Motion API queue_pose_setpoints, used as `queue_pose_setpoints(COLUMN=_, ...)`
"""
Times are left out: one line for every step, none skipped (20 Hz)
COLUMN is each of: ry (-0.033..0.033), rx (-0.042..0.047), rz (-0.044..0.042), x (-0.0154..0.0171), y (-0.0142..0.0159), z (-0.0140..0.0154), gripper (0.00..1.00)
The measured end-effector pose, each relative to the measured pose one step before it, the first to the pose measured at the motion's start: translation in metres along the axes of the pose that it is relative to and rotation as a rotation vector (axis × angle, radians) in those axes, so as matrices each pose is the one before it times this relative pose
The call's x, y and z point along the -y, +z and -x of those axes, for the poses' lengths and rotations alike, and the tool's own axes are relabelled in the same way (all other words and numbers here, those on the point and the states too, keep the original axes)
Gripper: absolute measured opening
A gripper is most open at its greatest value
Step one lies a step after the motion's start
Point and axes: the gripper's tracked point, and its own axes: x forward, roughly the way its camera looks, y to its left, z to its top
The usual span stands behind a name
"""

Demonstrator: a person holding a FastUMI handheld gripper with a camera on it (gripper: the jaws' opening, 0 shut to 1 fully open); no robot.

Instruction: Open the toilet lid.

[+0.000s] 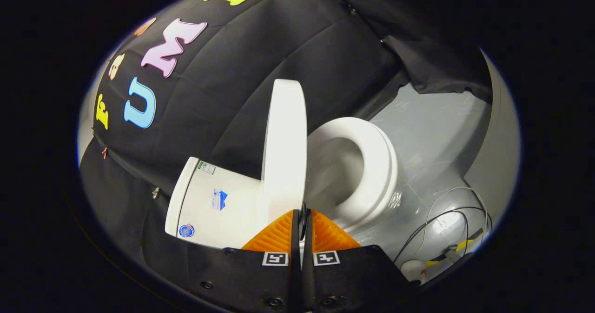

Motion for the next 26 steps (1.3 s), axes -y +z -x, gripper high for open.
queue_pose_setpoints(ry=-0.00375, rx=0.00012, rz=0.00725, x=-0.00617, y=0.00028, z=0.00161, gripper=0.05)
queue_pose_setpoints(ry=-0.00526, rx=-0.00003, rz=0.00895, x=-0.00571, y=-0.00027, z=0.00177, gripper=0.05)
queue_pose_setpoints(ry=-0.00591, rx=-0.0023, rz=0.01026, x=-0.00527, y=-0.00008, z=0.00166, gripper=0.05)
queue_pose_setpoints(ry=-0.0039, rx=-0.00009, rz=0.00942, x=-0.00554, y=0.00122, z=0.00128, gripper=0.05)
queue_pose_setpoints(ry=-0.00123, rx=-0.00022, rz=0.01102, x=-0.00579, y=-0.0004, z=0.0021, gripper=0.05)
queue_pose_setpoints(ry=0.00035, rx=0.00058, rz=0.01172, x=-0.00633, y=0.00012, z=0.0016, gripper=0.05)
queue_pose_setpoints(ry=-0.00158, rx=-0.00098, rz=0.01128, x=-0.00601, y=-0.00052, z=0.00192, gripper=0.05)
queue_pose_setpoints(ry=-0.0036, rx=0.0004, rz=0.01074, x=-0.00436, y=0.00068, z=-0.0001, gripper=0.05)
queue_pose_setpoints(ry=-0.00743, rx=-0.00024, rz=0.00887, x=-0.00465, y=0.00049, z=0.00163, gripper=0.05)
queue_pose_setpoints(ry=-0.00773, rx=0.00137, rz=0.0028, x=-0.00393, y=0.0008, z=0.00039, gripper=0.05)
queue_pose_setpoints(ry=-0.00868, rx=0.00066, rz=0.01004, x=-0.0037, y=-0.00027, z=0.00142, gripper=0.05)
queue_pose_setpoints(ry=-0.00778, rx=0.00051, rz=0.01317, x=-0.00355, y=-0.00034, z=0.00022, gripper=0.05)
queue_pose_setpoints(ry=-0.00092, rx=0.00143, rz=0.01178, x=-0.00192, y=0.00045, z=0.00249, gripper=0.05)
queue_pose_setpoints(ry=0.00619, rx=-0.00159, rz=0.00472, x=-0.00619, y=0.00077, z=0.00161, gripper=0.05)
queue_pose_setpoints(ry=0.00741, rx=-0.00078, rz=0.00105, x=-0.00915, y=-0.00059, z=0.00151, gripper=0.05)
queue_pose_setpoints(ry=0.0054, rx=-0.00119, rz=0.00666, x=-0.00637, y=-0.00059, z=0.00043, gripper=0.05)
queue_pose_setpoints(ry=-0.00116, rx=0.00068, rz=0.00626, x=-0.00296, y=-0.001, z=-0.00021, gripper=0.05)
queue_pose_setpoints(ry=-0.00077, rx=0.00098, rz=0.00737, x=-0.00333, y=0.00117, z=0.00019, gripper=0.06)
queue_pose_setpoints(ry=0.00397, rx=0.00054, rz=0.00464, x=-0.00593, y=-0.00071, z=0.00172, gripper=0.05)
queue_pose_setpoints(ry=0.0033, rx=-0.00038, rz=0.00472, x=-0.00532, y=0.00043, z=0.00099, gripper=0.05)
queue_pose_setpoints(ry=0.00115, rx=-0.00085, rz=0.00487, x=-0.0056, y=-0.00042, z=0.00031, gripper=0.05)
queue_pose_setpoints(ry=-0.00179, rx=-0.00162, rz=0.00897, x=-0.00645, y=0.00005, z=0.00052, gripper=0.06)
queue_pose_setpoints(ry=-0.00066, rx=-0.00065, rz=0.00967, x=-0.0068, y=-0.00079, z=0.00045, gripper=0.05)
queue_pose_setpoints(ry=-0.00248, rx=-0.00216, rz=0.01517, x=-0.00737, y=-0.00046, z=0.00022, gripper=0.05)
queue_pose_setpoints(ry=-0.00943, rx=-0.00378, rz=0.02083, x=-0.00607, y=-0.00191, z=0.00077, gripper=0.05)
queue_pose_setpoints(ry=-0.01249, rx=-0.00287, rz=0.02173, x=-0.00582, y=-0.00074, z=-0.00013, gripper=0.05)
